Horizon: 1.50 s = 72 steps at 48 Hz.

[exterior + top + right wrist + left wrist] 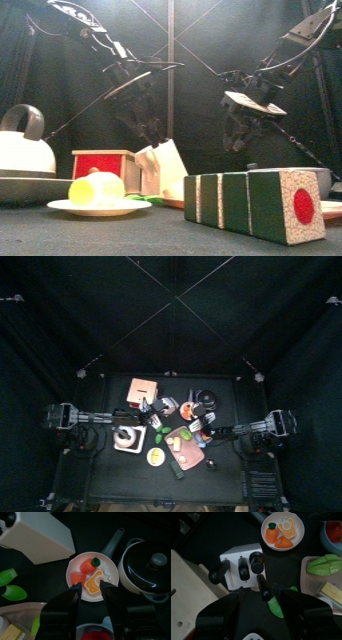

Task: Grab pairing knife

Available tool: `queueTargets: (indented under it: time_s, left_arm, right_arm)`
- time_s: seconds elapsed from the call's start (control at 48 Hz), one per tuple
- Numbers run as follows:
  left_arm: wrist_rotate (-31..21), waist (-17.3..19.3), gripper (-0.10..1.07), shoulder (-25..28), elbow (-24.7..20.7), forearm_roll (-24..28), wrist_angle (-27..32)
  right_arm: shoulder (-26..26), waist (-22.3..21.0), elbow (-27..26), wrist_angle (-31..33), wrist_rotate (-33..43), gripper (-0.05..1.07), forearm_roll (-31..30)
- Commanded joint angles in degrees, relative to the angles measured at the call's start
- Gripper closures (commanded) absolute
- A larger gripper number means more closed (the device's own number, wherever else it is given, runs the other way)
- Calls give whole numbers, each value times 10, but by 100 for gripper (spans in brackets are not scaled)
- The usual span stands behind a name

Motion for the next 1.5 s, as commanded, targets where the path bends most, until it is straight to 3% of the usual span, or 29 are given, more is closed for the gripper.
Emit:
queueTargets:
  time_s: [0.0, 0.438, 0.917, 1.479]
  left_arm:
    - [-8, -1, 12, 0, -20, 7, 2]
    - [-14, 0, 34, 15, -21, 10, 4]
    - [-13, -7, 49, 10, -22, 9, 4]
    - [-12, -23, 50, -10, -20, 10, 24]
  right_arm:
    - [-12, -1, -5, 2, -1, 28, -2]
    - [-12, -2, -2, 3, -1, 28, -1]
    - [-12, -2, 0, 3, -2, 28, -2]
    - [-12, -2, 2, 3, -1, 28, 14]
